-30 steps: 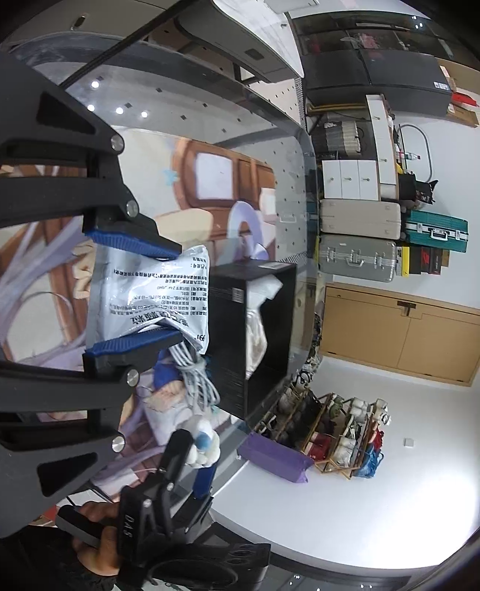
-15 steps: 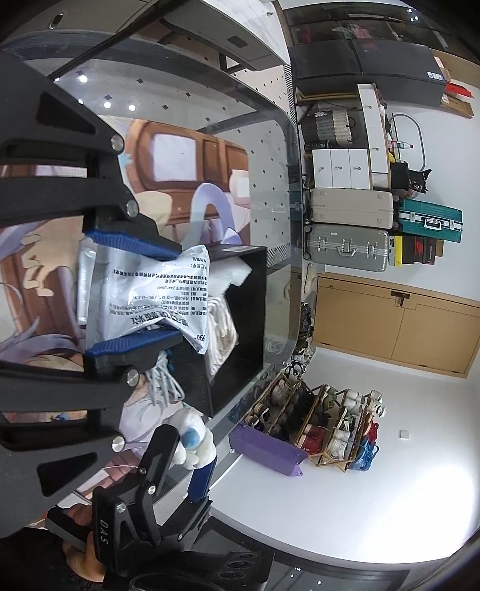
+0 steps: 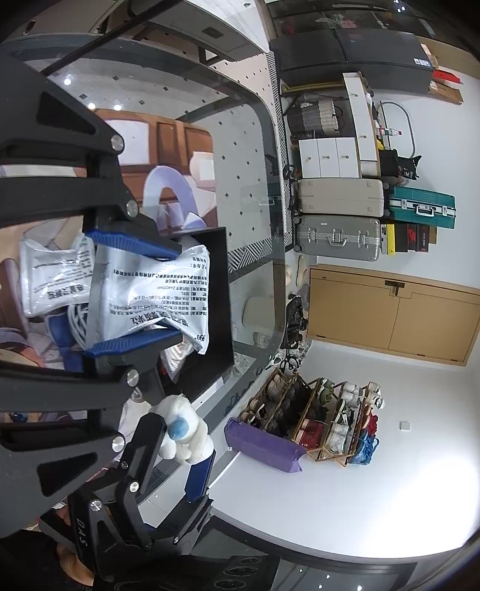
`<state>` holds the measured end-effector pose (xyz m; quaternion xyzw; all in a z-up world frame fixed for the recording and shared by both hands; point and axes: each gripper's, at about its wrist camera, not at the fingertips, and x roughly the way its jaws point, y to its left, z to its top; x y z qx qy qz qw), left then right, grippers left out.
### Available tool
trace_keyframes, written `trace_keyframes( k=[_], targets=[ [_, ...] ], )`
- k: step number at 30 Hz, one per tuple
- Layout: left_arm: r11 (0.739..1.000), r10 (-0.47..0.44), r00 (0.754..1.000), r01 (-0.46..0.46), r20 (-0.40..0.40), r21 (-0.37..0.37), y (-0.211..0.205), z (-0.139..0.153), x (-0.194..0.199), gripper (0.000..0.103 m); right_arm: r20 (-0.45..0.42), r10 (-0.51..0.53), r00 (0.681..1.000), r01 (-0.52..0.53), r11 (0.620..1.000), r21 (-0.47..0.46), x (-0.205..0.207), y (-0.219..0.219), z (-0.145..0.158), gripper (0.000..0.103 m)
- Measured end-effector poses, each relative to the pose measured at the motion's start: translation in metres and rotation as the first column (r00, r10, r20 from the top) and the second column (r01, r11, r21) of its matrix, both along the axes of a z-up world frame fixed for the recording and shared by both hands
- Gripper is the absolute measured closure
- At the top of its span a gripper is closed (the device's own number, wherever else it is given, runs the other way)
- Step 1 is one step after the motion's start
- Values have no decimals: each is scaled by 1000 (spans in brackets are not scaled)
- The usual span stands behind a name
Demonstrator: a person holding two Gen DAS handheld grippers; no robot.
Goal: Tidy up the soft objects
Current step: 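Carry the plush bunny and sachet over the black box with both tools, then open both grippers to drop the bunny and sachet into the box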
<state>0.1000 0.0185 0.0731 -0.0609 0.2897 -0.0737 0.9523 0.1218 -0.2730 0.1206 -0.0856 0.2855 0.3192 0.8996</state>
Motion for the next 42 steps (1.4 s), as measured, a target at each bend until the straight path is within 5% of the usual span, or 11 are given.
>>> trace_keyframes(
  k=[37,42],
  targets=[
    [998,48,996,-51,-75,-31,4,-20,60,65,-40,-5,999,5,1000,7,84,38,-21,15],
    [997,62,995,-65,-79,-34,10,-21,62,65,-28,-22,999,23,1000,12,89,40,-25,7]
  ],
)
